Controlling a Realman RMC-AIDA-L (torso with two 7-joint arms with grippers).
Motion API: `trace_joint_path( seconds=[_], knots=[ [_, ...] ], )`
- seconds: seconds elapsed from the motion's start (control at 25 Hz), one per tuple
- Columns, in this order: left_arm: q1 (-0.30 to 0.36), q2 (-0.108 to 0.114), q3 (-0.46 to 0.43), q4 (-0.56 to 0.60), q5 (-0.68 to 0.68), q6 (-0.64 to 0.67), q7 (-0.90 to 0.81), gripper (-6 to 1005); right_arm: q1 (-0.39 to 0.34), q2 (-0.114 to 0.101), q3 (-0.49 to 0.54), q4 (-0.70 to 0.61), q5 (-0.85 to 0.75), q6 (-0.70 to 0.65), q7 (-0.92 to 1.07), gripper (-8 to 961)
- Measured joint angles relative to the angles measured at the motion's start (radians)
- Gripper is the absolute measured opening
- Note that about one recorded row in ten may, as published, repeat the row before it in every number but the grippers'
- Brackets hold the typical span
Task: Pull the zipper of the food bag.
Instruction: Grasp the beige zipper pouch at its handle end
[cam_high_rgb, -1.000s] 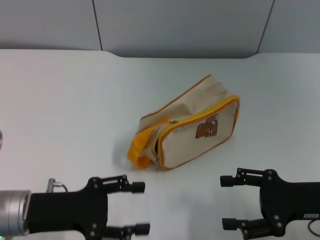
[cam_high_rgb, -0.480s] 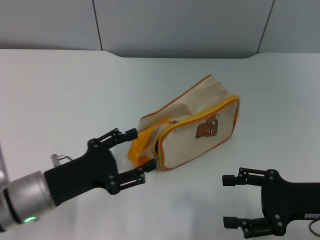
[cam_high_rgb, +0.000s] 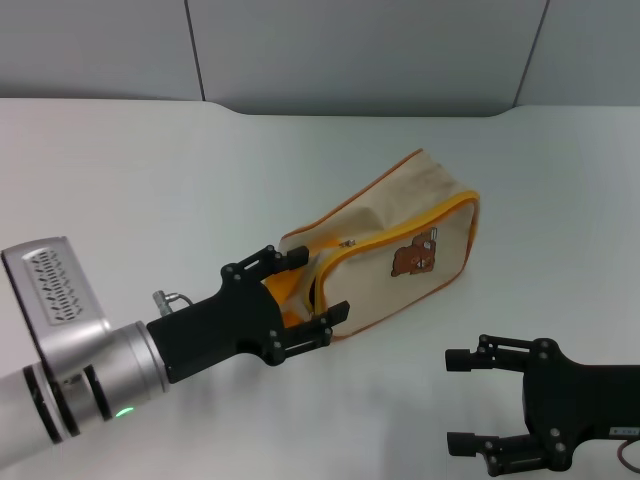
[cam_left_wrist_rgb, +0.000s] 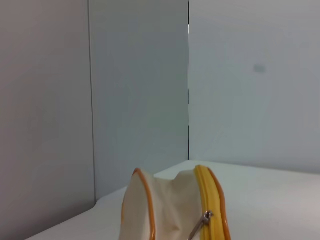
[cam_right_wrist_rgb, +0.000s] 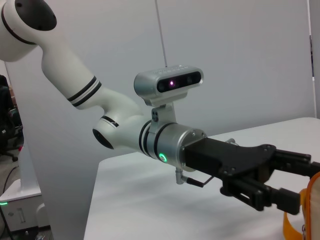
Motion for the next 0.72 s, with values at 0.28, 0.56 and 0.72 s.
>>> trace_joint_path(
  seconds=[0.28,0.56,0.72],
  knots=[
    [-0.027,0.0,-0.032,-0.054,0.0,-0.101,0.09,747,0.0,0.0,0.001,0.0,0.0,0.001,0.003,785],
    [-0.028,0.0,-0.06,-0.079,0.0,-0.115,0.178,738,0.0,-0.003,0.001,0.0,0.003,0.001,0.006,778],
    [-0.023,0.0,-0.122,-0.081,0.001,-0.113,0.187,680,0.0,-0.003,0.001,0.0,0.005,0.001,0.006,774]
  ],
)
